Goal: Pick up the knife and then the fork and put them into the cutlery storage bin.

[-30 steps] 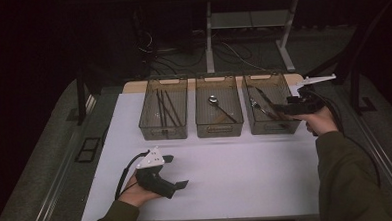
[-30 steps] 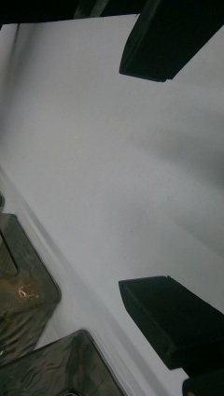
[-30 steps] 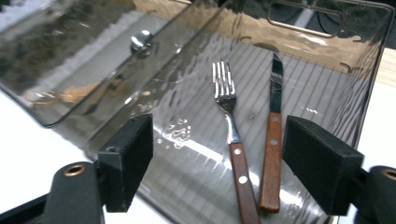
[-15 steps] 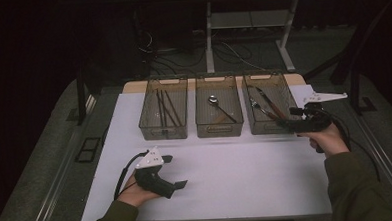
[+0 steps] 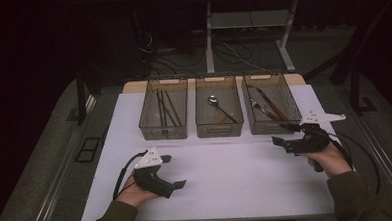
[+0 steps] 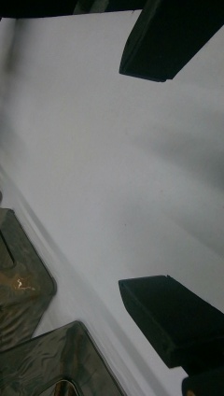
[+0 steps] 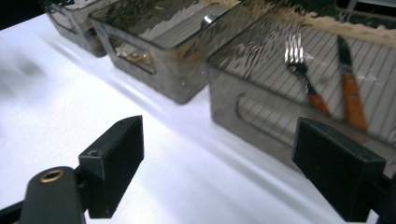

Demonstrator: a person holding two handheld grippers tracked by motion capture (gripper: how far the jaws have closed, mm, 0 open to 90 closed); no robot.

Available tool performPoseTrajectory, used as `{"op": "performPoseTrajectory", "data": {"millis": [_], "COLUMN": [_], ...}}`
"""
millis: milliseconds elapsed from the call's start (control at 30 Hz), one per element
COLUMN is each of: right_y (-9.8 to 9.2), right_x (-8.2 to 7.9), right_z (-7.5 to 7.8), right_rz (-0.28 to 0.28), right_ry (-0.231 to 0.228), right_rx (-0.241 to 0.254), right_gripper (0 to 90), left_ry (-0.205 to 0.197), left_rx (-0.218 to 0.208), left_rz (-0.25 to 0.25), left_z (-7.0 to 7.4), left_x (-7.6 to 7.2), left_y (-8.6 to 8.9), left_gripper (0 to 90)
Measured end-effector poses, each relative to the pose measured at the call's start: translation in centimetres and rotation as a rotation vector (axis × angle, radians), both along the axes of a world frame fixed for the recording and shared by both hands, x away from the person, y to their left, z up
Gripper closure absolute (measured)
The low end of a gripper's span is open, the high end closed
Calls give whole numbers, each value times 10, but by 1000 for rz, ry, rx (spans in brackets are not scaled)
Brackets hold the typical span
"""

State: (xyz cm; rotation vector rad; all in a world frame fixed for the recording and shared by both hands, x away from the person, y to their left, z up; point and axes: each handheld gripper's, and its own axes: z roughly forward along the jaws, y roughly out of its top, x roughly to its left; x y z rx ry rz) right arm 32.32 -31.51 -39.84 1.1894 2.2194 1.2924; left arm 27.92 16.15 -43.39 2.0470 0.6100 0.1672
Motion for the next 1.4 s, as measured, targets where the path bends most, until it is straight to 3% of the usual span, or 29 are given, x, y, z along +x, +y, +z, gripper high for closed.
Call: {"op": "performPoseTrajectory", "data": {"millis": [333,667,1400], "right_y": [5,17,28], "right_x": [-29,-56,-63], "right_z": [-26,-42,-51], "right_rz": [19,25,54], "right_ry": [16,18,16], "right_rx": [1,-15,-27], "right_gripper": [132,131,116], "left_ry": [4,3,0], "left_rx": [0,4,11], "left_rz": [1,-1,-3], "left_z": [0,0,-1], "left_x": [-1,-1,-2], "left_y": [0,-1,-2], "left_gripper": [0,0,0]}}
